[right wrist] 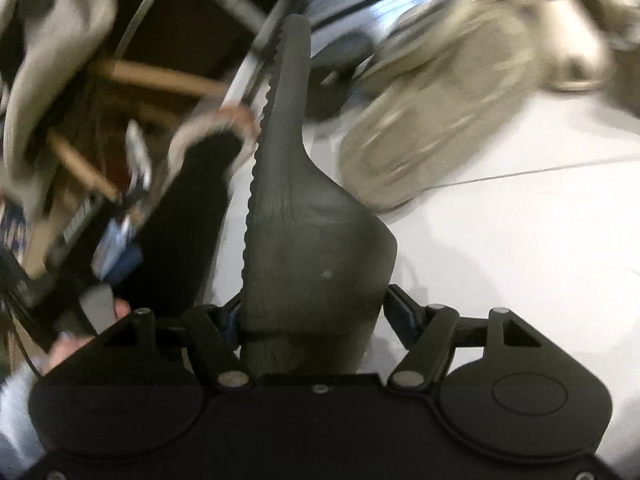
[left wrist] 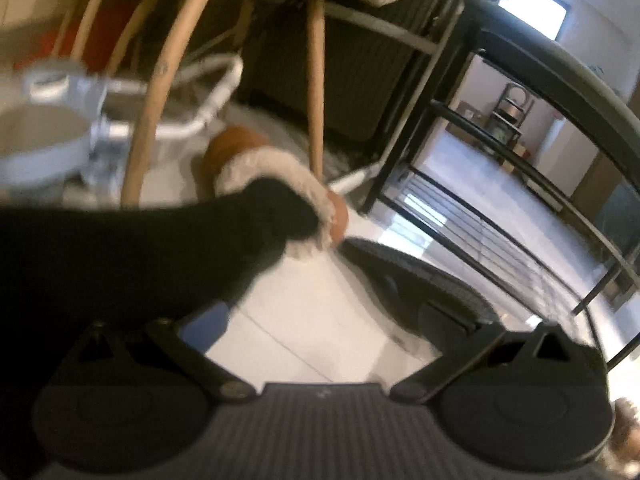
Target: Organize scattered shoes
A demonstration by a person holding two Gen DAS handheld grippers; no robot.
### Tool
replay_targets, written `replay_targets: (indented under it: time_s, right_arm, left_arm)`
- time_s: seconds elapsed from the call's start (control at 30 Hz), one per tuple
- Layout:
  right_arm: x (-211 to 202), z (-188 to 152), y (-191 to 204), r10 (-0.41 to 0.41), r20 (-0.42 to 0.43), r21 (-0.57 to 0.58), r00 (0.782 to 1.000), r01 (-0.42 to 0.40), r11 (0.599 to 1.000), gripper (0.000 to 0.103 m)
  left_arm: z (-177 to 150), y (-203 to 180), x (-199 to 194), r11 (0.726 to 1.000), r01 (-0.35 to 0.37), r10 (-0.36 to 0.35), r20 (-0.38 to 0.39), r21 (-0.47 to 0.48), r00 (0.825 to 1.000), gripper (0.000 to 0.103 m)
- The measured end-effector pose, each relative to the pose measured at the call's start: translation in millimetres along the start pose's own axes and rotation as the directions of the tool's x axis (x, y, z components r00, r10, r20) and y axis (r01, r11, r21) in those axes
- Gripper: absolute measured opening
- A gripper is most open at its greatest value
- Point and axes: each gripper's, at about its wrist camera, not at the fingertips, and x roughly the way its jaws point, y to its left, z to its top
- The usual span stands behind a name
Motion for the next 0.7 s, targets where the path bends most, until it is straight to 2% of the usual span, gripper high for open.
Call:
replay_targets:
  time_s: [0.07, 0.13, 0.23, 0.3, 0.4, 0.43, 0.47, 0.53, 0.63, 0.67, 0.7]
  right_arm:
    - [-29, -2, -13, -0.079, 0.074, 0.063, 0.994, 0.074, 0.995, 0.070]
    - [-45, -2, -21, -0.159, 0.117, 0.107, 0.980, 0.147, 0.983, 0.070]
    - [-73, -4, -38, -0.354, 0.150, 0.184, 0.923, 0.326, 0.927, 0.070]
    - [-76, 0, -47, -0.532, 0.153, 0.203, 0.833, 0.501, 0.841, 0.070]
    - [-59, 2, -53, -0.654, 0.115, 0.165, 0.748, 0.635, 0.755, 0.070]
    - [-49, 3, -53, -0.673, 0.097, 0.145, 0.733, 0.658, 0.739, 0.070]
    - [-35, 4, -52, -0.687, 0.071, 0.111, 0.723, 0.679, 0.726, 0.070]
    - [-9, 1, -47, -0.691, 0.026, 0.038, 0.722, 0.690, 0.722, 0.074]
    - [13, -6, -33, -0.699, 0.025, -0.058, 0.714, 0.699, 0.712, 0.090]
    - [18, -6, -28, -0.691, 0.020, -0.090, 0.722, 0.690, 0.718, 0.101]
    - [21, -6, -24, -0.676, 0.012, -0.112, 0.737, 0.673, 0.732, 0.103]
  left_arm:
    - [-4, -11, -3, 1.000, 0.016, -0.016, 0.007, -0.011, 1.000, 0.102]
    - [-9, -35, -10, 0.998, 0.042, -0.044, 0.066, 0.036, 0.997, 0.102]
    - [-15, -65, -13, 0.994, 0.097, -0.101, 0.106, 0.045, 0.989, 0.102]
    - [-19, -79, -11, 0.992, 0.116, -0.120, 0.109, 0.044, 0.987, 0.102]
    - [-28, -87, -5, 0.991, 0.115, -0.122, 0.100, 0.073, 0.987, 0.102]
    - [-31, -85, -4, 0.990, 0.111, -0.120, 0.101, 0.089, 0.988, 0.102]
    - [-34, -83, -3, 0.989, 0.106, -0.117, 0.103, 0.105, 0.988, 0.102]
    - [-39, -70, 1, 0.986, 0.074, -0.090, 0.104, 0.151, 0.990, 0.102]
    - [-38, -54, 8, 0.984, 0.047, -0.061, 0.076, 0.171, 0.995, 0.102]
    - [-34, -47, 14, 0.988, 0.047, -0.055, 0.050, 0.149, 0.997, 0.102]
    - [-31, -42, 18, 0.992, 0.042, -0.046, 0.035, 0.119, 0.998, 0.102]
